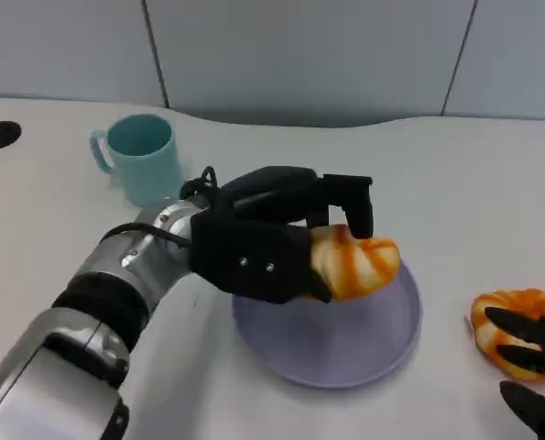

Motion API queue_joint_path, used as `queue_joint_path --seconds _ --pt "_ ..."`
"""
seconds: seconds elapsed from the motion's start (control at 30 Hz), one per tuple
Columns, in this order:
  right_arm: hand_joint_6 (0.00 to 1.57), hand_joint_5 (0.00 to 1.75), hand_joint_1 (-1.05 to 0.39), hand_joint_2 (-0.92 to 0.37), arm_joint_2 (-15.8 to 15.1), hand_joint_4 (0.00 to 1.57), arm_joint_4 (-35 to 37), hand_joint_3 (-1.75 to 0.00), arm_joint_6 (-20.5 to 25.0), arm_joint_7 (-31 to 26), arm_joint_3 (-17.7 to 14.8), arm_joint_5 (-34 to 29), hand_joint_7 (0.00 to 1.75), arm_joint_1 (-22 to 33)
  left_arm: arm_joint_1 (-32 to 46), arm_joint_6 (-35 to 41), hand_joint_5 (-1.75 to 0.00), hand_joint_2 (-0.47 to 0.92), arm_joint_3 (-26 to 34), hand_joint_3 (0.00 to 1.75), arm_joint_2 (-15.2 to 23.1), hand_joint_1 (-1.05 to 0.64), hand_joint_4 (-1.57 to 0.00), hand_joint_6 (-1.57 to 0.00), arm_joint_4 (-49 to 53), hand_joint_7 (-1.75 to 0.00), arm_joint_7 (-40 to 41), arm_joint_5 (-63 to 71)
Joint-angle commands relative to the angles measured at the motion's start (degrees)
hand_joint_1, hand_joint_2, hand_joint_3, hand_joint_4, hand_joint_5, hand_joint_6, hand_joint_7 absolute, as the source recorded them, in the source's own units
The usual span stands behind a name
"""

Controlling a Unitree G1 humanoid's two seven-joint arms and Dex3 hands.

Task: Grasp the bread from the table and place it into the plate.

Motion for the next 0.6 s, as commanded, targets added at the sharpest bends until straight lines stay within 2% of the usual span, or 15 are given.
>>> queue_joint_path --seconds 0.03,0.13,0.2,0.27,0.33,0.37,0.4,0.43,0.47,0.53,0.6 --pt "0.77 0.06 -0.38 -0.92 -0.23 0.97 0.78 -0.37 -1.2 -0.52 -0.23 0.55 0.0 -0.04 -2.11 0.27 -1.75 0.85 -2.69 0.13 0.09 -0.13 -0.84 -0.66 2.9 -1.75 4.87 4.23" --pt "0.78 0.05 -0.38 -0.92 0.07 0.96 0.25 -0.36 -0.87 -0.54 -0.19 0.57 0.0 0.22 -3.76 0.08 -1.75 0.83 -6.8 0.13 1.23 -0.21 -0.76 -0.57 3.79 -1.75 9.66 10.19" --pt "0.77 0.05 -0.38 -0.92 -0.01 0.96 0.41 -0.36 -1.25 -0.43 -0.2 0.62 0.0 0.21 -5.03 0.52 -1.74 0.83 -9.23 0.11 1.86 -0.3 -0.62 -0.44 4.17 -1.73 11.29 13.43" --pt "0.77 0.06 -0.38 -0.92 -0.09 0.97 0.62 -0.36 -1.61 -0.43 -0.21 0.6 0.0 0.12 -5.96 0.8 -1.75 0.85 -10.26 0.09 2.05 -0.34 -0.49 -0.37 4.72 -1.65 10.84 14.58" --pt "0.77 0.06 -0.38 -0.92 -0.11 0.97 0.45 -0.37 -1.44 -0.43 -0.2 0.44 0.0 0.14 -6.56 0.9 -1.42 0.87 -10.17 0.03 1.91 -0.37 -0.43 -0.45 5.44 -1.23 9.0 14.16" --pt "0.77 0.06 -0.38 -0.92 -0.14 0.97 0.37 -0.37 -1.4 -0.37 -0.19 0.44 0.0 0.18 -6.93 0.66 -1.35 0.88 -10.45 0.02 1.94 -0.38 -0.43 -0.47 5.66 -1.12 8.36 14.3" --pt "0.77 0.06 -0.38 -0.92 -0.17 0.98 0.32 -0.37 -1.36 -0.33 -0.18 0.45 0.0 0.2 -7.17 0.46 -1.08 0.88 -10.7 0.01 1.98 -0.41 -0.41 -0.51 5.78 -0.77 8.1 14.46" --pt "0.77 0.06 -0.38 -0.92 -0.14 0.98 0.22 -0.37 -1.34 -0.36 -0.18 0.4 0.0 0.24 -7.44 0.22 -0.95 0.89 -11.06 0.0 2.06 -0.43 -0.42 -0.58 5.86 -0.55 7.68 14.7" --pt "0.77 0.06 -0.38 -0.92 -0.14 0.97 0.19 -0.37 -1.38 -0.42 -0.18 0.31 0.0 0.27 -7.65 -0.05 -0.74 0.89 -11.33 0.0 2.12 -0.46 -0.36 -0.56 5.95 -0.32 7.25 14.8" --pt "0.77 0.06 -0.38 -0.92 -0.16 0.97 0.26 -0.37 -1.34 -0.46 -0.2 0.24 0.0 0.24 -8.01 -0.32 -0.5 0.9 -11.77 0.0 2.18 -0.52 -0.28 -0.5 6.23 -0.11 6.26 14.91" --pt "0.77 0.06 -0.38 -0.92 -0.25 0.98 0.72 -0.37 -1.8 -0.58 -0.26 0.21 0.0 0.01 -8.36 -0.48 -0.32 0.9 -12.07 0.0 2.17 -0.59 -0.18 -0.38 6.56 -0.03 5.05 14.76"
